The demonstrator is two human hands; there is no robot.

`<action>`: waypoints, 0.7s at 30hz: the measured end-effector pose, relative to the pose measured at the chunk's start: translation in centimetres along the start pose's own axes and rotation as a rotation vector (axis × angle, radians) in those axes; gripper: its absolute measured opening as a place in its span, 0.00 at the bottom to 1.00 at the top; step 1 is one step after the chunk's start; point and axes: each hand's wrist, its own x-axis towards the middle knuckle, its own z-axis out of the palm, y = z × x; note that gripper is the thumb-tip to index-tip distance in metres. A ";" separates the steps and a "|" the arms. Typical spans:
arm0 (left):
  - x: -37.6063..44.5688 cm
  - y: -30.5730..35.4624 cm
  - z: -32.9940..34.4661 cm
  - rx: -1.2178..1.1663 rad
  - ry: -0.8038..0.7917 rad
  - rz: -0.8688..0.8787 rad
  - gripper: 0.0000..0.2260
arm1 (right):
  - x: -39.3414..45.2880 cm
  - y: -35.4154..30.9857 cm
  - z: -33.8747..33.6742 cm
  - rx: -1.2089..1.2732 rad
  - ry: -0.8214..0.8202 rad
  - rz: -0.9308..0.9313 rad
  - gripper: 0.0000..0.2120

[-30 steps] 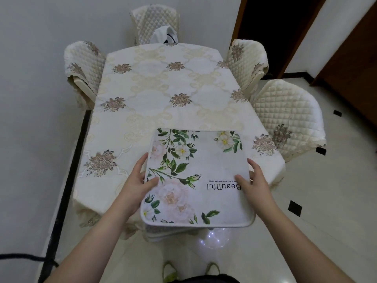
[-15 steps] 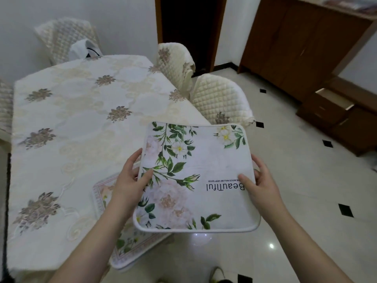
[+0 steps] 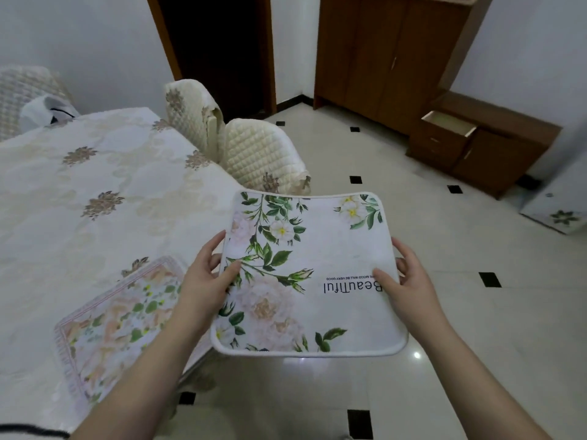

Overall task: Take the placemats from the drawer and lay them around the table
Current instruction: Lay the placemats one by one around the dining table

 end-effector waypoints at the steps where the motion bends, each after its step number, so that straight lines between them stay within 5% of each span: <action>1: 0.0 0.2 1.5 -0.001 -0.007 -0.003 0.24 | 0.3 0.2 -1.4 0.007 0.010 0.002 0.30; 10: 0.4 2.9 11.3 -0.040 -0.070 -0.025 0.24 | 3.1 1.3 -11.1 0.071 0.029 0.058 0.29; 21: 7.6 4.1 15.4 0.173 -0.050 0.101 0.24 | 10.5 2.3 -12.2 0.018 0.070 0.084 0.29</action>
